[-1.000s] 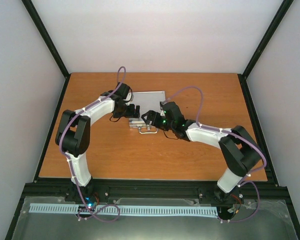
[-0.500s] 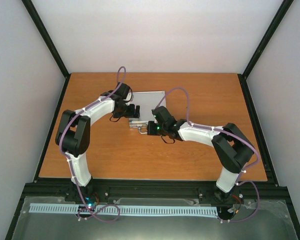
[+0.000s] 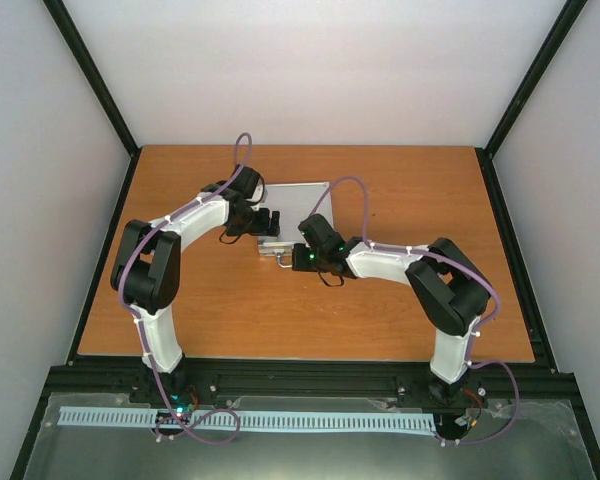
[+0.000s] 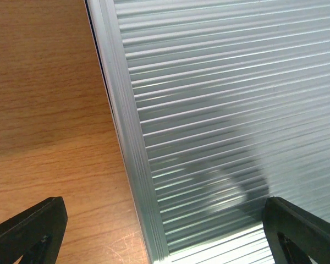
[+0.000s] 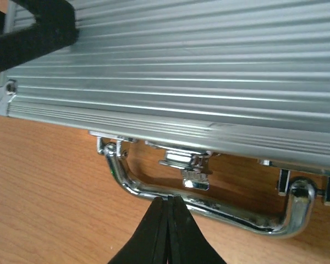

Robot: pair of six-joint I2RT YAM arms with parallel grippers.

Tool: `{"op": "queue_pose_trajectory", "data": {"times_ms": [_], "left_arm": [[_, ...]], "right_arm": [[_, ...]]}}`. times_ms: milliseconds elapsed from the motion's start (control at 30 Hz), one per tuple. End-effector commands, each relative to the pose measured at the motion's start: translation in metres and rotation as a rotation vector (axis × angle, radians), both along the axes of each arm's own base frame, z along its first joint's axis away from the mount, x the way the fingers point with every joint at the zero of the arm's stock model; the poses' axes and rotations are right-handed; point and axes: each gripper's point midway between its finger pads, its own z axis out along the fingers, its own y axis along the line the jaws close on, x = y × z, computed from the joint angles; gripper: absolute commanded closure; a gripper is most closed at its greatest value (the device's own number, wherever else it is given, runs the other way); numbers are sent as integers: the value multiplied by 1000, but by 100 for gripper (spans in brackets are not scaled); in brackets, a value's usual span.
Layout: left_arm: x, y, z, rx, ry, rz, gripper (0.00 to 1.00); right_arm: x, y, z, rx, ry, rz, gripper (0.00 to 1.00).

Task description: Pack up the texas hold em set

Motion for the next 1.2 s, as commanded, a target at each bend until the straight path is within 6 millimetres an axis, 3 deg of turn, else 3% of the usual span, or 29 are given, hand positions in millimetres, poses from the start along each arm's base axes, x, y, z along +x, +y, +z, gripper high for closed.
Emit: {"op": "queue_pose_trajectory", "data": {"times_ms": [0, 467, 633, 867, 1067, 1100, 1133, 1167], "left_arm": [[-24, 9, -23, 80, 104, -24, 0], [-26, 9, -28, 88, 117, -38, 0], [-28, 10, -28, 90, 122, -39, 0], [-23, 8, -17, 79, 97, -40, 0], [-14, 6, -1, 75, 58, -35, 0], [-13, 6, 2, 75, 52, -34, 0], [-12, 6, 6, 75, 45, -34, 0], [-10, 6, 9, 76, 40, -32, 0]], "right_arm": [[11, 3, -6, -13, -28, -41, 97], [34, -7, -23, -12, -90, -192, 97], [28, -6, -37, -17, -42, -194, 97], [16, -12, -9, -47, -73, -114, 97], [-6, -24, 40, -67, -112, -18, 97], [-10, -28, 47, -75, -115, -9, 95], [-14, -33, 53, -81, -114, -6, 84], [-18, -38, 59, -90, -113, -3, 64]]}}
